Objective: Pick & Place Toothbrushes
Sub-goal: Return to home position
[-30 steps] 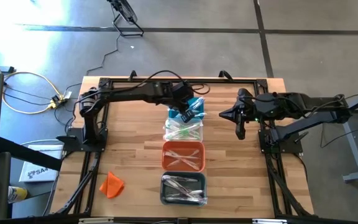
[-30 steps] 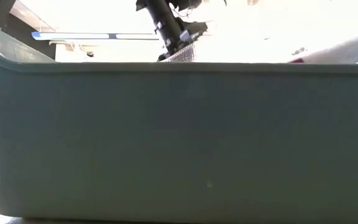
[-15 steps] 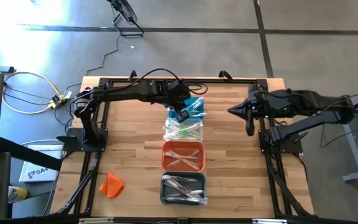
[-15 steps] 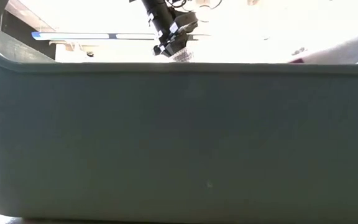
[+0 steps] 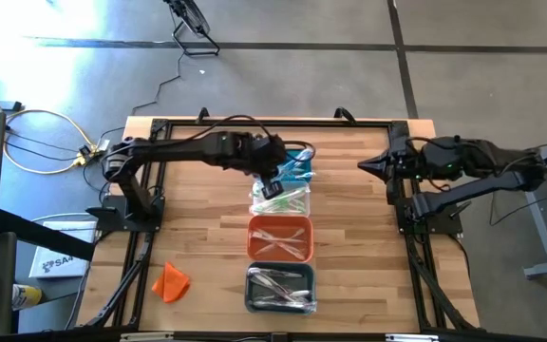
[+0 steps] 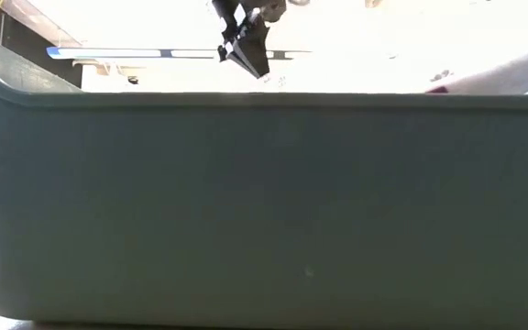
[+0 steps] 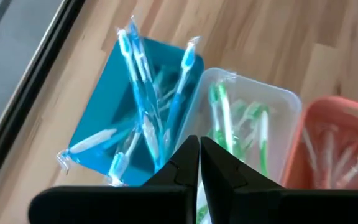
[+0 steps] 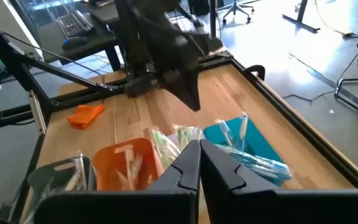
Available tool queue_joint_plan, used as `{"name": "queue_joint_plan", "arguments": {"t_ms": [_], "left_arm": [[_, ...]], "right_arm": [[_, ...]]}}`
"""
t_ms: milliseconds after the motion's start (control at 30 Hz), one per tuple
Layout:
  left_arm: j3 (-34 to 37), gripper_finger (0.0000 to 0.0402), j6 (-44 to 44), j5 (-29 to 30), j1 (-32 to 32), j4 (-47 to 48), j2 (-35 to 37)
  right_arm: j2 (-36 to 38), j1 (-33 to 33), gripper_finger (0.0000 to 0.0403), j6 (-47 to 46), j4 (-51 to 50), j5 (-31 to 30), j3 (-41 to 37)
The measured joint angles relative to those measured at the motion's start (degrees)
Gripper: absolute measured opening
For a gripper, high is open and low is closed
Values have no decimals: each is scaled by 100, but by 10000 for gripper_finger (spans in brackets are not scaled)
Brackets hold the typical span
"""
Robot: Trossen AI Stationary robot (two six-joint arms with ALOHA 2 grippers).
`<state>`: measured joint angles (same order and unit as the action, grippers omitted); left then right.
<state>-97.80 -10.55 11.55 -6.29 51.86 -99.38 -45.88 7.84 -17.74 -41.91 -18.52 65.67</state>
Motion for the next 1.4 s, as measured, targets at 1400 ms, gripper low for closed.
{"name": "queue_joint_plan", "arguments": {"t_ms": [1400], "left_arm": [[2138, 10, -627, -349, 1419, -905, 1438]], "right_arm": [[397, 4, 2, 106, 700, -441, -595]]}}
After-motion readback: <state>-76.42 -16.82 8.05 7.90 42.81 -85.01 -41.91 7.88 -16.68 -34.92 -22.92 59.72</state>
